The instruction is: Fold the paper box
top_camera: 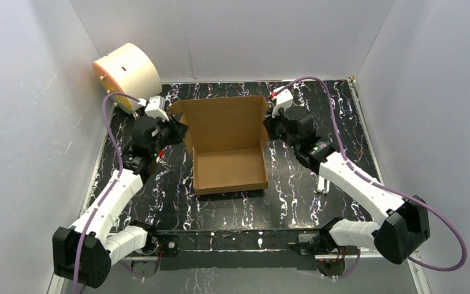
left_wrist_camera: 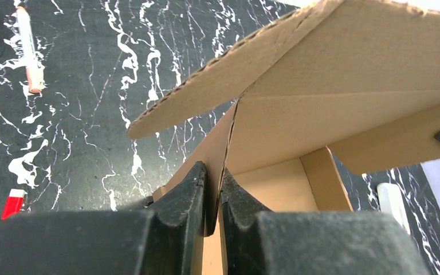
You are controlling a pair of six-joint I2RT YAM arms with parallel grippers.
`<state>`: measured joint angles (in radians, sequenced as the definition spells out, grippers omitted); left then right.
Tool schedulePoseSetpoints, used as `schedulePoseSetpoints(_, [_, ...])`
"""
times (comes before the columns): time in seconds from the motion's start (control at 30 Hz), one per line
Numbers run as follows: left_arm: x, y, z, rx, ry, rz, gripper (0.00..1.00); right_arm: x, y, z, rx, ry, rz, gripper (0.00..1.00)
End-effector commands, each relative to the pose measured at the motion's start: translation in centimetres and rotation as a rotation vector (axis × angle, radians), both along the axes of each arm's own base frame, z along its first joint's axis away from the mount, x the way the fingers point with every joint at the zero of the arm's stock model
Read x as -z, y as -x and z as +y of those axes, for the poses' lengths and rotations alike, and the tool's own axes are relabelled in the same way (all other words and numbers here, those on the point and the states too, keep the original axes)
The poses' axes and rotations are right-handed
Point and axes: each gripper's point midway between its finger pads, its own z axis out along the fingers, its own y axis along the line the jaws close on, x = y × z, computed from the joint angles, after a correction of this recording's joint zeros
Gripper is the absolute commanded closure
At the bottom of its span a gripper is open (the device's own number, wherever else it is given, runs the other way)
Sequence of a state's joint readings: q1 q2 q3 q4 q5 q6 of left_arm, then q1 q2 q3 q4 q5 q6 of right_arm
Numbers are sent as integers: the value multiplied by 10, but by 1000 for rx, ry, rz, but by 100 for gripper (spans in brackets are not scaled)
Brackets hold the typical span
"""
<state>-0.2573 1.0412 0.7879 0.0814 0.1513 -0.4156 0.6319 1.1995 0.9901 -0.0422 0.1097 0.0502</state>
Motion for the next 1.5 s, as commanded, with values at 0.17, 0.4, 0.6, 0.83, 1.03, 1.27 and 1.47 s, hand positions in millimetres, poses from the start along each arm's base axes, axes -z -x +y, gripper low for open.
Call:
schedulePoseSetpoints(0.17, [-20,-16,-24,-166,115,-126,92,-19,-20,2,307,-173,-48,91])
schedulePoseSetpoints(0.4, [-6,-17,-41,-229,132,-128,92,-8,-20,-4,470,-231,-37,91])
schedulePoseSetpoints(0.6, [0,-16,-51,-266,161,-128,92,2,-14,-1,537,-272,-55,90])
schedulePoseSetpoints(0.83, [10,-6,-61,-232,130,-125,91,20,-1,-8,580,-253,-62,89])
schedulePoseSetpoints(1.03, [25,7,-62,-201,104,-102,90,34,8,-13,562,-247,-50,88])
schedulePoseSetpoints(1.27, [36,19,-61,-172,84,-77,88,46,17,-15,527,-248,-29,86])
schedulePoseSetpoints(1.47, [20,22,-48,-183,11,-116,73,28,18,-20,498,-194,-83,84])
